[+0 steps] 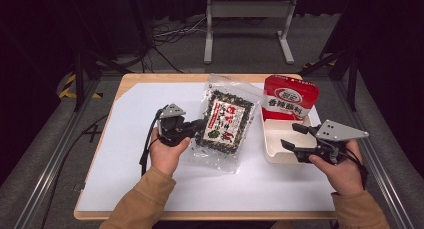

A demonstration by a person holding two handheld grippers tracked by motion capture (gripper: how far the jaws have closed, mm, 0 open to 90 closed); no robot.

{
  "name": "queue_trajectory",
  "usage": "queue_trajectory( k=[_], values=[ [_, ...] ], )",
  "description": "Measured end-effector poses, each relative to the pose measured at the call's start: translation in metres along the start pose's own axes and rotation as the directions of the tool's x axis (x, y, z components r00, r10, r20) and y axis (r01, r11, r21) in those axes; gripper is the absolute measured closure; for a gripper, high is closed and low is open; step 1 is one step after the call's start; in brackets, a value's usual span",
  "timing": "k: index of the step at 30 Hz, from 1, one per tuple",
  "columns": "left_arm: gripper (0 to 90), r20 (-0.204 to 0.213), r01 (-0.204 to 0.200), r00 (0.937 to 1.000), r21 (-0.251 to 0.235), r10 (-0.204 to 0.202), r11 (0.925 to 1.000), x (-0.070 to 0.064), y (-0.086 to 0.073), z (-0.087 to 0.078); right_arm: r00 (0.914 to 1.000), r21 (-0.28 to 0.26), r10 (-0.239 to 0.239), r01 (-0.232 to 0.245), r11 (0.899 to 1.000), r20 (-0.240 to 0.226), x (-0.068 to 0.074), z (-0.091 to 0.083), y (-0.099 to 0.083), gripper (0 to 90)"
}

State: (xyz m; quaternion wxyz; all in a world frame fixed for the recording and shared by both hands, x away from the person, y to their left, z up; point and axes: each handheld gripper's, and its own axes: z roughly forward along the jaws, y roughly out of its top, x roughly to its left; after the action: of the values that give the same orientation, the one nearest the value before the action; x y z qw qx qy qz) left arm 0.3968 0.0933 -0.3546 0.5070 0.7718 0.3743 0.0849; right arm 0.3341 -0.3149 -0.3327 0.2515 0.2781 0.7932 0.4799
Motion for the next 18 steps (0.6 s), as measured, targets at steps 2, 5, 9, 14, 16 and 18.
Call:
queue_trajectory(
  k=[2,5,9,14,16,18],
  values=[
    [84.2,0.012,-0.031,0.9994,-0.013,0.031,0.9994,-0.007,0.0,-0.009,0.9998,0.0,0.014,-0.014,1.0,-0.013,0.0,0.002,0.002,35.0],
    [84.4,0.017,-0.054,0.9984,-0.017,0.054,0.9984,-0.012,-0.001,-0.014,0.9994,0.004,0.025,-0.025,1.0,-0.025,-0.002,0.005,0.005,34.2],
    [84.8,0.019,-0.111,0.9936,-0.029,0.111,0.9934,-0.025,-0.002,-0.025,0.9946,0.011,0.079,-0.079,0.997,-0.067,-0.01,0.016,0.01,30.4],
    [85.9,0.035,-0.151,0.9876,-0.049,0.153,0.9873,-0.037,-0.004,-0.035,0.9915,0.01,0.105,-0.105,0.994,-0.076,-0.021,0.032,0.014,24.0],
    [86.4,0.049,-0.15,0.9871,-0.055,0.152,0.9872,-0.04,-0.004,-0.037,0.989,0.024,0.117,-0.115,0.993,-0.091,-0.026,0.041,0.014,21.2],
    [87.8,0.062,-0.146,0.9867,-0.062,0.15,0.9873,-0.042,-0.004,-0.04,0.973,0.041,0.168,-0.164,0.986,-0.158,-0.031,0.052,0.011,19.4]
  ],
)
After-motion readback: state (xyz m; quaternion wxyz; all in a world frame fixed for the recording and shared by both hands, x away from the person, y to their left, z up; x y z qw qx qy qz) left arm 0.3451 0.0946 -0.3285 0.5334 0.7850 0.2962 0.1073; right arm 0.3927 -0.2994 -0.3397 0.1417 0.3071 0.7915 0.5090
